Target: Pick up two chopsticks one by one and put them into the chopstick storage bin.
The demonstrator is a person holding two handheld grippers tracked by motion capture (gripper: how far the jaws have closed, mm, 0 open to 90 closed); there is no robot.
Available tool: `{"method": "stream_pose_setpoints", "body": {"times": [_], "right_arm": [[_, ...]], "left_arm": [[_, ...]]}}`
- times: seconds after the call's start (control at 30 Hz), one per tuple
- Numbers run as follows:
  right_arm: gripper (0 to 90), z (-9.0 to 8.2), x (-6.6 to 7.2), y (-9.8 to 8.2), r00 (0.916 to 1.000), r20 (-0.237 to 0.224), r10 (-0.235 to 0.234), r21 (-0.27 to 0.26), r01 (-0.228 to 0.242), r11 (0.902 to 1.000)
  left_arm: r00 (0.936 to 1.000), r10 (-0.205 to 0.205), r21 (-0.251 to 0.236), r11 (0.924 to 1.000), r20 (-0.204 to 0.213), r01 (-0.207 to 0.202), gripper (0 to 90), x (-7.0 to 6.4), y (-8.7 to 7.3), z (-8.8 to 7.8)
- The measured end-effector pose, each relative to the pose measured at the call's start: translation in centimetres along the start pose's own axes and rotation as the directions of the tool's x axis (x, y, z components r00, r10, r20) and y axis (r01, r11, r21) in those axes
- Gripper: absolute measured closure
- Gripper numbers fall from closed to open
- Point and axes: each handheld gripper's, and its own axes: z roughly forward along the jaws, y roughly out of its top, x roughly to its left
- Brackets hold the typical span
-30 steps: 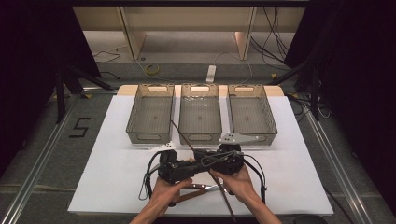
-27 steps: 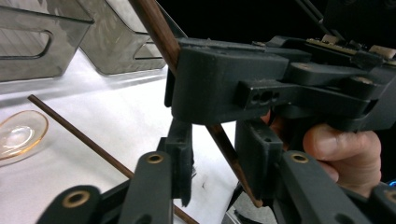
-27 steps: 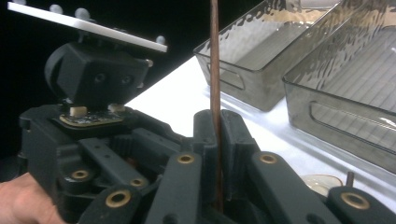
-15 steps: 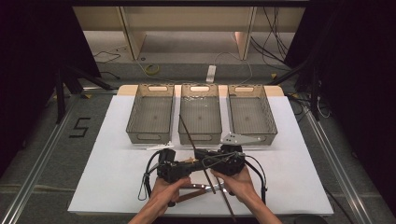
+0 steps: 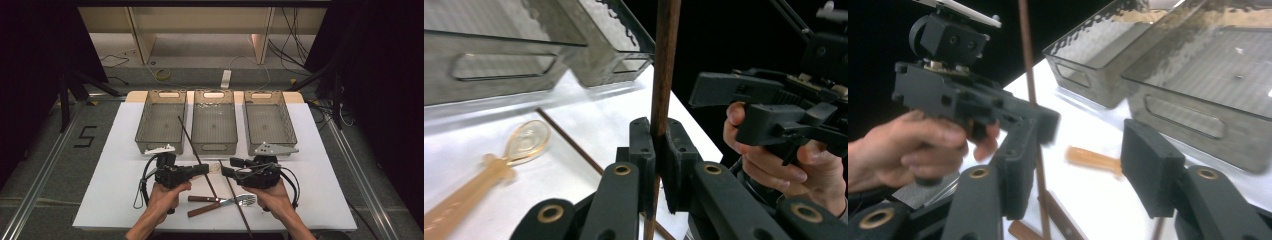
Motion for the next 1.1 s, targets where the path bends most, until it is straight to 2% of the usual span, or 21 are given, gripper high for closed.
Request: {"method": "stream_pose_setpoints", "body": {"times": [0.03, 0.1, 0.27, 0.37, 0.4, 0.43, 0.53, 0.63, 0.73, 0.83, 0.93, 1.0, 1.1], "right_arm": [[42.7, -0.2, -0.2, 0.0, 1.0000, 0.005, 0.002, 0.016, -0.002, 0.9999], [41.5, -0.7, -0.5, -0.3, 0.9997, 0.022, 0.005, 0.015, -0.005, 0.9999], [36.6, -1.5, -0.9, -0.7, 0.9995, 0.028, 0.017, 0.036, -0.018, 0.9992], [34.4, -1.7, -0.6, -1.2, 0.9988, 0.049, -0.006, 0.089, 0.001, 0.9960], [34.4, -1.7, -0.5, -1.4, 0.9983, 0.055, -0.016, 0.106, 0.010, 0.9943], [34.4, -1.7, -0.3, -1.6, 0.9976, 0.067, -0.021, 0.122, 0.013, 0.9925], [32.9, -1.6, 0.0, -2.4, 0.9952, 0.094, -0.029, 0.174, 0.013, 0.9846], [30.8, -1.5, 0.3, -2.9, 0.9883, 0.138, -0.065, 0.232, 0.031, 0.9721], [29.8, -1.6, 0.6, -3.4, 0.9862, 0.147, -0.076, 0.281, 0.032, 0.9592], [29.6, -1.5, 0.6, -3.9, 0.9863, 0.143, -0.082, 0.305, 0.035, 0.9518], [29.6, -1.5, 0.6, -4.3, 0.9866, 0.140, -0.084, 0.313, 0.036, 0.9492], [29.6, -1.4, 0.6, -4.4, 0.9872, 0.136, -0.084, 0.320, 0.036, 0.9468], [29.6, -1.4, 0.7, -4.4, 0.9879, 0.134, -0.078, 0.320, 0.031, 0.9471]], "left_arm": [[1.0000, 0.000, 0.000, 1.0000, 0.000, 0.000, 84.4, 0.0, 0.0, 0.0], [0.9997, -0.001, 0.006, 1.0000, -0.026, 0.001, 84.3, 0.4, 0.5, -0.7], [0.9972, 0.001, 0.007, 1.0000, -0.075, 0.000, 84.3, 1.3, 1.2, -1.9], [0.9954, 0.008, 0.006, 1.0000, -0.096, -0.008, 84.3, 1.5, 1.5, -2.3], [0.9915, 0.035, 0.017, 0.9993, -0.126, -0.033, 84.3, 1.6, 1.9, -2.6], [0.9901, 0.041, 0.021, 0.9990, -0.134, -0.039, 84.3, 1.6, 2.0, -2.8], [0.9873, 0.051, 0.033, 0.9984, -0.151, -0.046, 84.3, 1.8, 2.6, -3.2], [0.9854, 0.053, 0.041, 0.9981, -0.162, -0.047, 84.3, 1.9, 3.4, -3.9], [0.9831, 0.055, 0.044, 0.9979, -0.175, -0.048, 84.3, 2.0, 4.5, -4.8], [0.9817, 0.054, 0.063, 0.9971, -0.183, -0.044, 84.2, 2.1, 5.8, -5.5], [0.9737, 0.072, 0.060, 0.9964, -0.216, -0.061, 84.2, 2.0, 7.0, -6.2], [0.9728, 0.070, 0.049, 0.9970, -0.221, -0.060, 84.2, 2.2, 7.8, -6.6], [0.9609, 0.081, 0.054, 0.9961, -0.265, -0.070, 84.2, 2.6, 9.2, -6.9]]}}
